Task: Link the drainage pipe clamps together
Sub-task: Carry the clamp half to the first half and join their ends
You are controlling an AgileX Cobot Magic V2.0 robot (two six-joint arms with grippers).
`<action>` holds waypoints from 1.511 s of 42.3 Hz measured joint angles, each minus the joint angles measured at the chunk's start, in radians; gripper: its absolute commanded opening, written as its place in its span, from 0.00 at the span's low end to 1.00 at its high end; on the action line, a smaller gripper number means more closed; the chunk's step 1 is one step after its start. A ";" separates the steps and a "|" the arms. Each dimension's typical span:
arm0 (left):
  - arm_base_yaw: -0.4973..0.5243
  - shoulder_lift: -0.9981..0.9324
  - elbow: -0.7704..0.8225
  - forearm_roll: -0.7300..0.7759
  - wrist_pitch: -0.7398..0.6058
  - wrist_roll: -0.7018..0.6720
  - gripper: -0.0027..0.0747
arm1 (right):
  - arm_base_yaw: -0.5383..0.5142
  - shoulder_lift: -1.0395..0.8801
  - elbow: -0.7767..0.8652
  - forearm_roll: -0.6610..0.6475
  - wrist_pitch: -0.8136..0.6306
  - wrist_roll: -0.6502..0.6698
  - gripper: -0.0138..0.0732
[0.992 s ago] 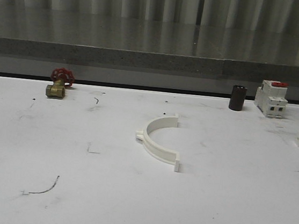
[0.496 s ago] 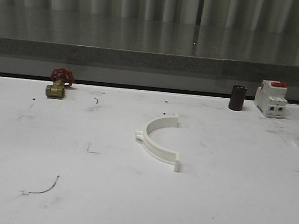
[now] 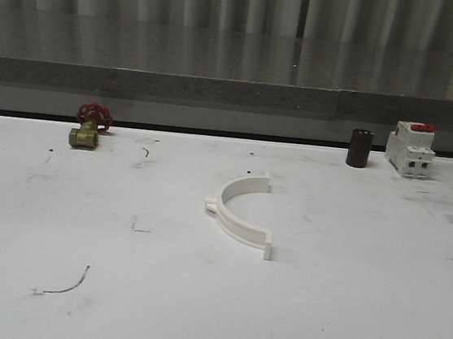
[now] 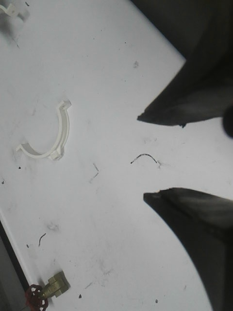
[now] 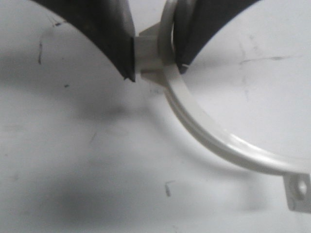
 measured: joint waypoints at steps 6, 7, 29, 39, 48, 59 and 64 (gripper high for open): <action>0.000 0.000 0.000 0.000 0.000 0.000 0.43 | 0.004 -0.117 -0.002 0.010 0.056 0.042 0.41; 0.000 0.000 0.000 0.000 0.000 0.000 0.43 | 0.006 -0.136 -0.002 0.010 0.068 0.047 0.41; 0.000 0.000 0.000 0.000 -0.002 0.000 0.43 | 0.250 -0.293 -0.002 0.008 0.198 0.157 0.41; 0.000 0.000 0.000 0.000 -0.002 0.000 0.43 | 0.368 -0.159 -0.070 -0.022 0.143 0.299 0.41; 0.000 0.000 0.000 0.000 -0.002 0.000 0.43 | 0.438 -0.013 -0.176 -0.059 0.141 0.419 0.41; 0.000 0.000 0.002 0.000 -0.002 0.000 0.43 | 0.500 0.123 -0.227 -0.061 0.100 0.504 0.41; 0.000 0.000 0.002 0.000 -0.002 0.000 0.43 | 0.503 0.167 -0.250 -0.063 0.096 0.520 0.41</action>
